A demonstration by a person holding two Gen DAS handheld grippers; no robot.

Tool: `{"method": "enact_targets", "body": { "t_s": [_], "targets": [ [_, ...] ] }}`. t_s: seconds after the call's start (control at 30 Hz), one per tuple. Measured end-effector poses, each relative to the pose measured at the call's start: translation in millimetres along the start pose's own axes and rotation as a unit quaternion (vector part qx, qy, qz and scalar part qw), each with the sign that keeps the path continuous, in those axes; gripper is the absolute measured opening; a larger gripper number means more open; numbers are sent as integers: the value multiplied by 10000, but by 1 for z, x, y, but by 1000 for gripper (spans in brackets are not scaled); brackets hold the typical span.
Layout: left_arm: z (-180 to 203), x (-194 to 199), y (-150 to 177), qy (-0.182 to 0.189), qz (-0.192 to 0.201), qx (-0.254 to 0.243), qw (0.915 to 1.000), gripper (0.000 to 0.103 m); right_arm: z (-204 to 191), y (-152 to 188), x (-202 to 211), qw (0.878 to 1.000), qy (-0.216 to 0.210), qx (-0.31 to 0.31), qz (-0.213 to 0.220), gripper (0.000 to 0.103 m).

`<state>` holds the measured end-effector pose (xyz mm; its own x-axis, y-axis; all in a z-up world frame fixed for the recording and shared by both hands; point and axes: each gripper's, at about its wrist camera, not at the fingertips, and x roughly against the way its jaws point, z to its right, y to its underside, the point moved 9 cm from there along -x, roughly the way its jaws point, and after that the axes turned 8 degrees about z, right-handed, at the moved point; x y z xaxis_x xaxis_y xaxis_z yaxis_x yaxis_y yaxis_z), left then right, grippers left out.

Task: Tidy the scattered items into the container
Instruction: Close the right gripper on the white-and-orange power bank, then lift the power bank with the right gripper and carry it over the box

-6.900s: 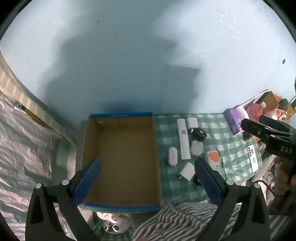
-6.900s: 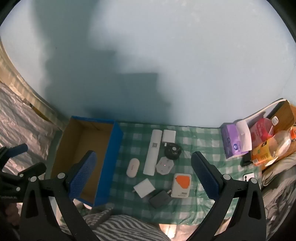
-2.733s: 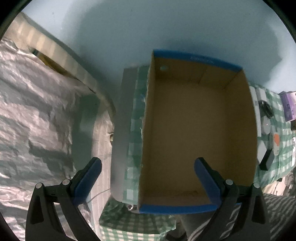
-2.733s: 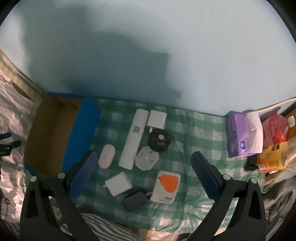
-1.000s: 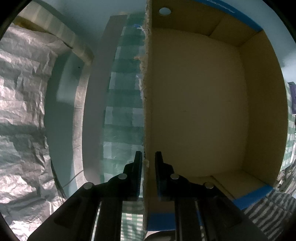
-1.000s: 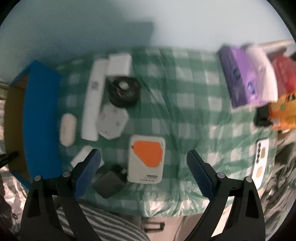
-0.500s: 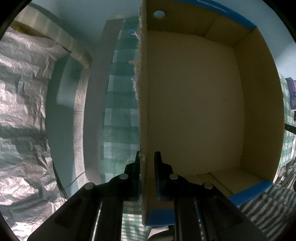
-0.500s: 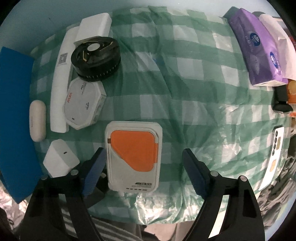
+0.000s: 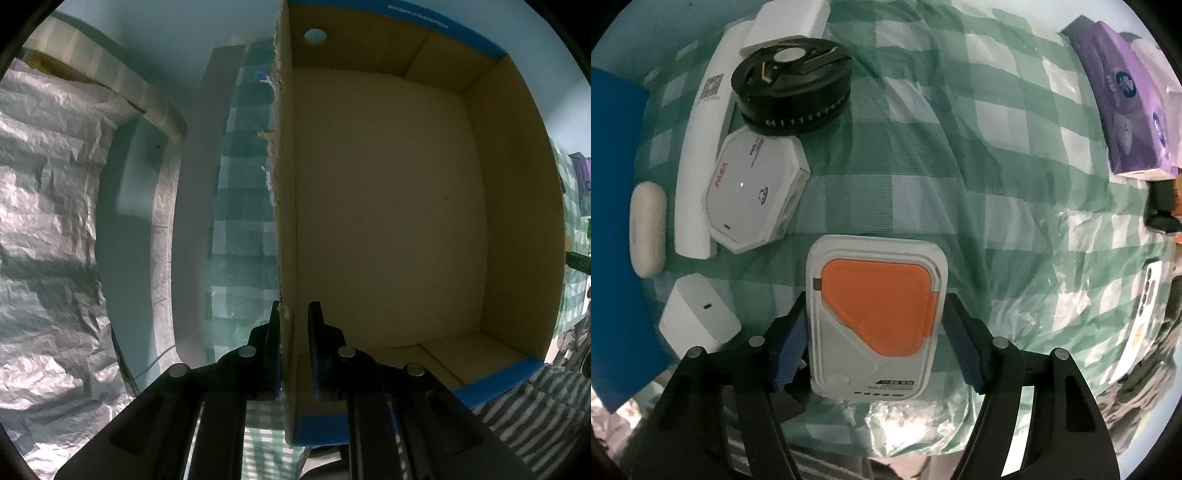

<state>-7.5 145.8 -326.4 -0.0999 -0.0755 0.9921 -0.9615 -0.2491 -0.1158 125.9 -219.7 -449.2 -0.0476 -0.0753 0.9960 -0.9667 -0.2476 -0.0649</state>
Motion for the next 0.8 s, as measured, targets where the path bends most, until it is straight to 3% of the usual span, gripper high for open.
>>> {"method": "enact_targets", "body": {
  "t_s": [0.1,0.37,0.6,0.8],
  "targets": [
    [1,0,-1,38,-11,35,10000,12,-17,7,-3,9997,40,210,74,65],
    [-1,0,-2,78,-6,-8,10000,12,-25,17,0,9989,99,441,99,64],
    [-3,0,0,90,-38,21,9999,12,-19,18,30,9981,-12,492,375,64],
    [-2,0,1,101,-48,7,9999,12,-44,15,63,9957,-186,702,574,64]
  ]
}}
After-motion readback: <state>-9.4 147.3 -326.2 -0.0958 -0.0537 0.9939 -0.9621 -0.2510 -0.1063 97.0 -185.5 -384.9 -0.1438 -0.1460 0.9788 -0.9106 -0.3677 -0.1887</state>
